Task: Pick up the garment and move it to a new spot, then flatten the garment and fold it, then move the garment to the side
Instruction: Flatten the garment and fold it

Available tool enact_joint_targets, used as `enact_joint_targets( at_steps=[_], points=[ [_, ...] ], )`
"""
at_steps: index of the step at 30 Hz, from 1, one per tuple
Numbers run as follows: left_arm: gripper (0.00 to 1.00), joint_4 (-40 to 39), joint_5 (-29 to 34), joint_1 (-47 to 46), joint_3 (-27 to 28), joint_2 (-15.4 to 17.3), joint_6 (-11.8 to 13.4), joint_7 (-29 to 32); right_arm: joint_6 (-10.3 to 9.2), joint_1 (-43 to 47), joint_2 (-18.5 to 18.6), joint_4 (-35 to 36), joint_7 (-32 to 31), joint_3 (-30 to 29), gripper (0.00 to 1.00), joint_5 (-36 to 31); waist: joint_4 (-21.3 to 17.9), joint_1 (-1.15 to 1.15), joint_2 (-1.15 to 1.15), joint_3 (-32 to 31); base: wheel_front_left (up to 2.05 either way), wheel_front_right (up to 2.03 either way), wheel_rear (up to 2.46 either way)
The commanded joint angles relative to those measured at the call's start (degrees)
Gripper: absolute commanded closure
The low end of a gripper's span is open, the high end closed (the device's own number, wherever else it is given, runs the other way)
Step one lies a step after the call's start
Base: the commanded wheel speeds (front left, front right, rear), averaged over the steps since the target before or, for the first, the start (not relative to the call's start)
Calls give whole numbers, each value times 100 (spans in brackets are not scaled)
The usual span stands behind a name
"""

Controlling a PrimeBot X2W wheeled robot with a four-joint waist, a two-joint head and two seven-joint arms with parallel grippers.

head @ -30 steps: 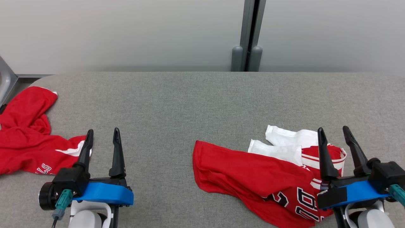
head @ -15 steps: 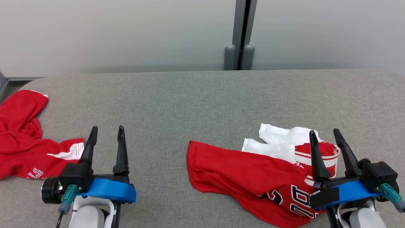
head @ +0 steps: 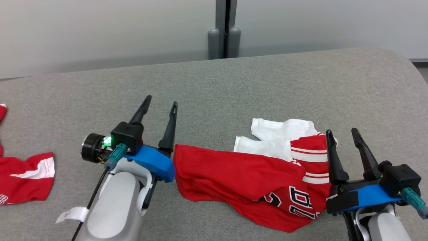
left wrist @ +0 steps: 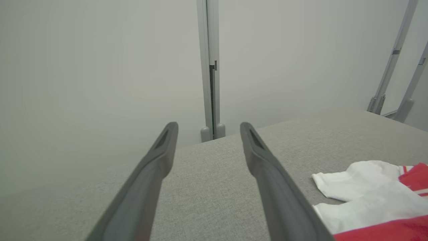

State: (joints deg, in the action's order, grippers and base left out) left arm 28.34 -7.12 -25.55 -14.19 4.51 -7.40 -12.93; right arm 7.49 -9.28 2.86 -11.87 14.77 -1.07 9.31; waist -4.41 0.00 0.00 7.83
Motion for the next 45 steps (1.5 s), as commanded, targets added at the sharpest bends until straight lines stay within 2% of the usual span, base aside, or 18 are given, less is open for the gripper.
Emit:
enact_joint_targets(
  at_steps=[1,11,20,29,30,31,32,38,45],
  points=[
    [0,134,-100,-110,-142,27,-7,60,1,-103,7,-3,33,-31,0,25,-38,0,0,42,0,0,0],
    [0,1371,-793,-515,-1281,196,-7,686,1,-212,7,33,48,-56,0,56,-244,0,0,313,0,0,0],
    [0,2221,-1151,-678,-1608,224,-7,850,1,-214,7,85,50,-120,0,23,-252,0,0,375,0,0,0],
    [0,2802,-1496,-840,-1992,120,-8,820,1,-314,7,58,50,7,0,91,-348,0,0,418,0,0,0],
    [28,2837,-1542,-857,-2057,106,-8,811,1,-310,7,65,50,7,0,100,-360,0,0,419,0,0,0],
    [73,2864,-1583,-877,-2119,102,-8,780,1,-302,7,73,50,-2,0,103,-371,0,0,420,0,0,0],
    [100,2880,-1633,-894,-2164,93,-8,738,1,-291,7,79,51,-17,0,99,-378,0,0,419,0,0,0],
    [100,2945,-1830,-1216,-2282,196,-8,291,1,-283,7,89,51,-28,0,108,-394,0,0,426,0,0,0],
    [100,2992,-1882,-1941,-2041,566,28,-108,1,-329,7,66,51,-13,0,129,-451,0,0,428,0,0,0]
  ],
)
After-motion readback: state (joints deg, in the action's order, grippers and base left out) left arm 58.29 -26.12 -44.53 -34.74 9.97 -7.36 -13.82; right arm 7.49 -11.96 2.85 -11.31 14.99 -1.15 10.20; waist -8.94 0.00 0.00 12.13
